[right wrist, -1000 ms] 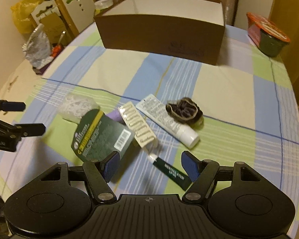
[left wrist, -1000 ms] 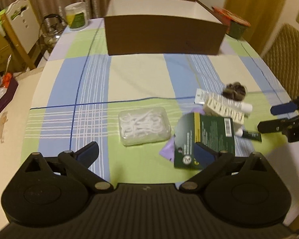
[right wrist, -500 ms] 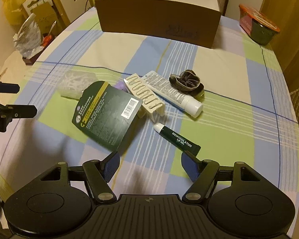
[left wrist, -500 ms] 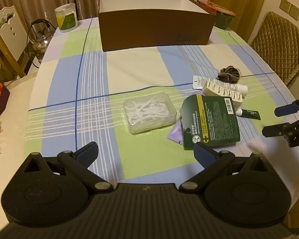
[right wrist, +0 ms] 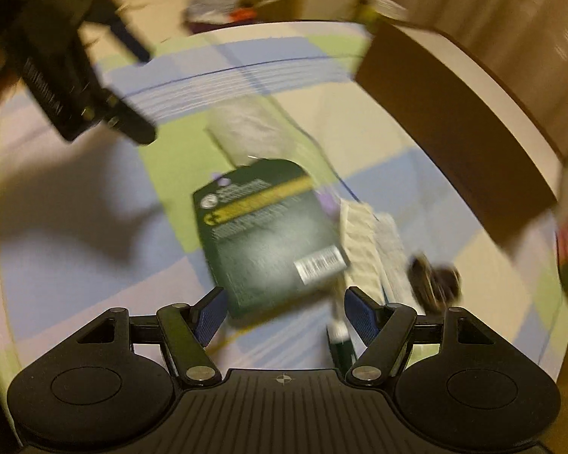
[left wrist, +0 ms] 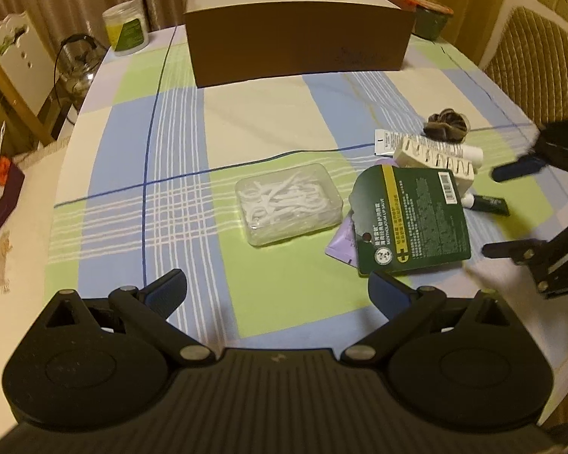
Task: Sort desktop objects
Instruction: 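Grasp the green card-packaged ointment jar with the right tool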
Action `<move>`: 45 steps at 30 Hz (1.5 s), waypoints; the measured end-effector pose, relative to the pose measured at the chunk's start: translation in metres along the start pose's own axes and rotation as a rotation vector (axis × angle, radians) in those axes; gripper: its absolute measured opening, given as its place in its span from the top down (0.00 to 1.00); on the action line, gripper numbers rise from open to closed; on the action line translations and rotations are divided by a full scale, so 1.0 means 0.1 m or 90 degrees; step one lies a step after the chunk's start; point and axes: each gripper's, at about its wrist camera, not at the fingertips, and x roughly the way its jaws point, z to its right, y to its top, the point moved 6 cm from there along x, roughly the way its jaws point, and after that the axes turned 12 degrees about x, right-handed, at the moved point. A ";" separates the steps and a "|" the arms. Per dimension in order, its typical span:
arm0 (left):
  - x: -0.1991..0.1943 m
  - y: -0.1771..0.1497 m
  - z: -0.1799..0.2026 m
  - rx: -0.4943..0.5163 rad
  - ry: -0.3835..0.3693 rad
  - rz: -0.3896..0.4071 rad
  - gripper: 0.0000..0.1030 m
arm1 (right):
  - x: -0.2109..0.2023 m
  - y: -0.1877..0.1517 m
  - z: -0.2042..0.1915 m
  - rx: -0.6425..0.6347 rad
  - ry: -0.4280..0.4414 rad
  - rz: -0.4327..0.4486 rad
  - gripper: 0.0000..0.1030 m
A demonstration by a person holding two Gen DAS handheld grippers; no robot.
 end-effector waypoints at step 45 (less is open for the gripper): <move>0.00 -0.50 -0.24 -0.053 -0.013 -0.016 0.03 | -0.21 -0.25 -0.87 -0.129 0.209 -0.049 0.00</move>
